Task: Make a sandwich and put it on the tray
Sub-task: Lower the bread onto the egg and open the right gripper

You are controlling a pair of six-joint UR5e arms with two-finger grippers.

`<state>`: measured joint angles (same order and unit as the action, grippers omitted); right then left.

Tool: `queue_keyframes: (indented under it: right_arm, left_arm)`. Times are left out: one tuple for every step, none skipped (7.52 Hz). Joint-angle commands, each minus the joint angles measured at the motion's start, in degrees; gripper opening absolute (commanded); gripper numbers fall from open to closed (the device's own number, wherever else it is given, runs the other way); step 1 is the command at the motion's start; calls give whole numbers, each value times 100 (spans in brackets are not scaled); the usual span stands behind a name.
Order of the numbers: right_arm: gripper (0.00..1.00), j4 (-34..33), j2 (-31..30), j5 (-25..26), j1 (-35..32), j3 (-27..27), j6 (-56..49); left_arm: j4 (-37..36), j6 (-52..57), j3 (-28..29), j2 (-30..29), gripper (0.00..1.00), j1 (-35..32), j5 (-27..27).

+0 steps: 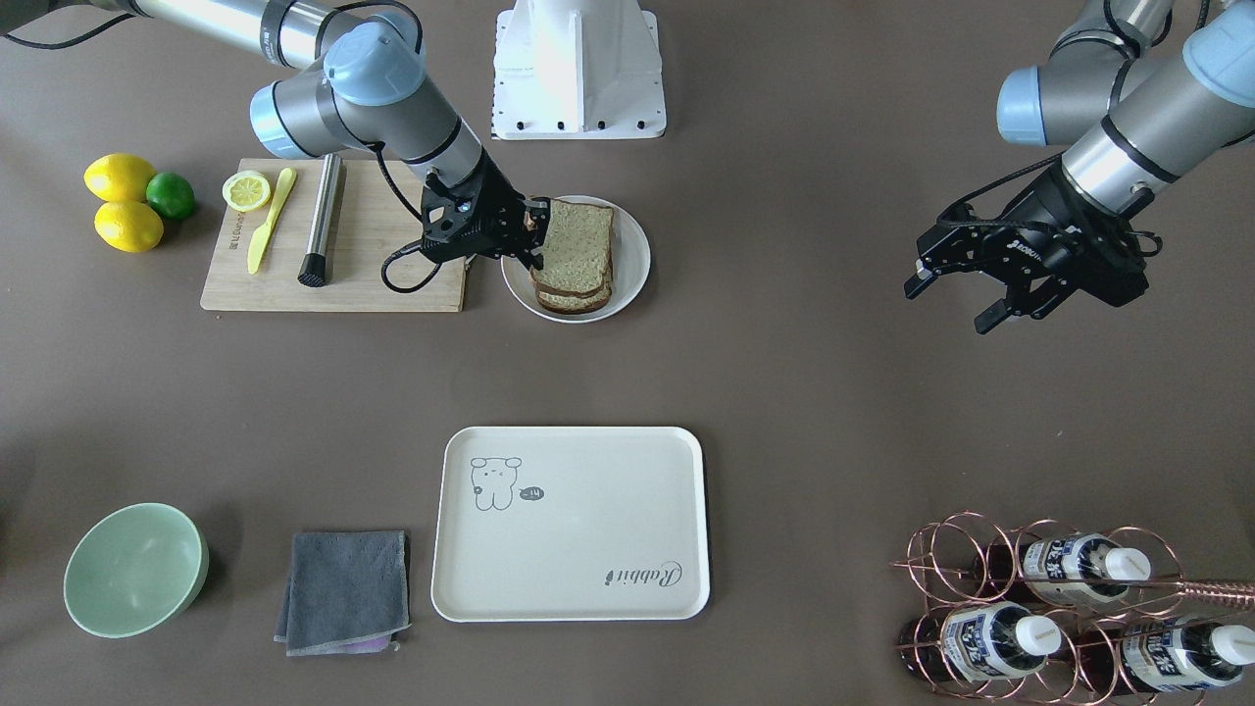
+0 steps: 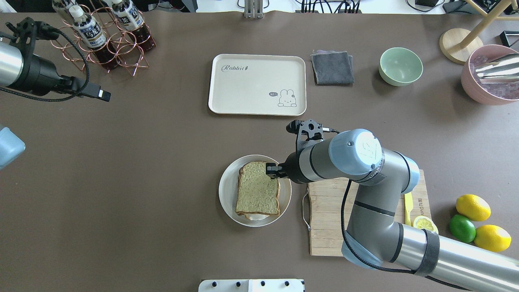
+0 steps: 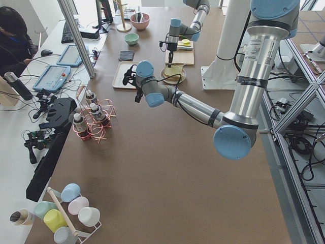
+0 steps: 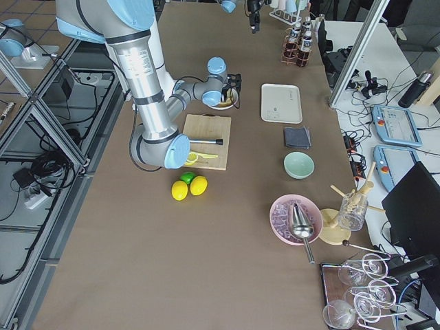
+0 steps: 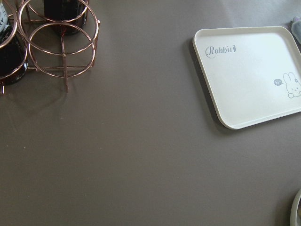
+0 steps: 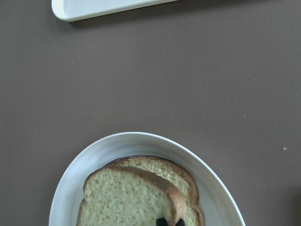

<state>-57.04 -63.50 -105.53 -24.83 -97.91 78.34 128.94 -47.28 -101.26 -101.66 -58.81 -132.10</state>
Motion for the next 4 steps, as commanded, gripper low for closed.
queue_keyframes:
  right_arm:
    - [0,0,22,121,57,0,6]
    - [0,0,31,129,66,9,6]
    - [0,0,40,130,66,35,6]
    - [0,0,49,182,74,44,6]
  left_arm:
    - [0,-1,1,-3,99,1,0]
    - [0,-1,1,-3,99,1,0]
    - [0,8,1,-3,99,1,0]
    - [0,8,1,-3,99,1,0]
